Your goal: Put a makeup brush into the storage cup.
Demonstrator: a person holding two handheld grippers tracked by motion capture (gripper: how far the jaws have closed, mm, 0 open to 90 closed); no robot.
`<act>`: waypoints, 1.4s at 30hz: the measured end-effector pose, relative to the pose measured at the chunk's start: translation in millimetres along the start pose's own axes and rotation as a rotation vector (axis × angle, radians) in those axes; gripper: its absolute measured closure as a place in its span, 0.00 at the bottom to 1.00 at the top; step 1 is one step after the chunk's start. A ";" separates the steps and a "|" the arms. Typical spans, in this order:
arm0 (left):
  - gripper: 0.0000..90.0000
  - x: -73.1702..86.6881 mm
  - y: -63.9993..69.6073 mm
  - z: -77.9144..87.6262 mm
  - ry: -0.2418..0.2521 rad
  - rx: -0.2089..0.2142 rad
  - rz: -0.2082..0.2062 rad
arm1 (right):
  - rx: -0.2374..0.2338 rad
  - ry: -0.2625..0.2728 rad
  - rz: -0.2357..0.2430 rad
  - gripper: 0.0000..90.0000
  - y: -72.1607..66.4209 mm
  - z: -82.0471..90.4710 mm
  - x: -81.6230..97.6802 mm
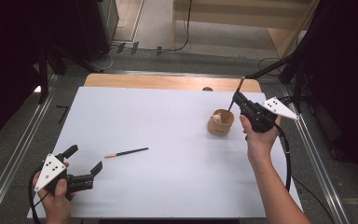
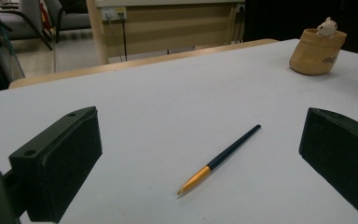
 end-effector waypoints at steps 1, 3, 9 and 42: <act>0.00 0.1 -0.4 0.2 0.000 -0.001 0.001 | 0.000 0.000 0.000 0.94 0.0 0.0 0.0; 0.00 0.1 -0.8 0.4 0.000 -0.001 0.002 | 0.014 0.007 0.006 0.94 0.9 -1.3 4.0; 0.00 -0.2 -0.1 0.3 0.001 -0.001 -0.001 | 0.066 -0.015 -0.005 0.94 7.9 -3.4 21.4; 0.00 -1.3 0.2 -0.1 0.006 0.001 0.003 | 0.058 -0.106 0.026 0.58 3.0 8.6 57.0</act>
Point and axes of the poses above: each handheld gripper's, and its own axes: z roughly backward along the jaws, x roughly out of its underside, y roughly to its right, the point moved 10 cm from there along -z, roughly forward along the jaws, and after that the axes turned 8 degrees about y, right-handed, at the moved point
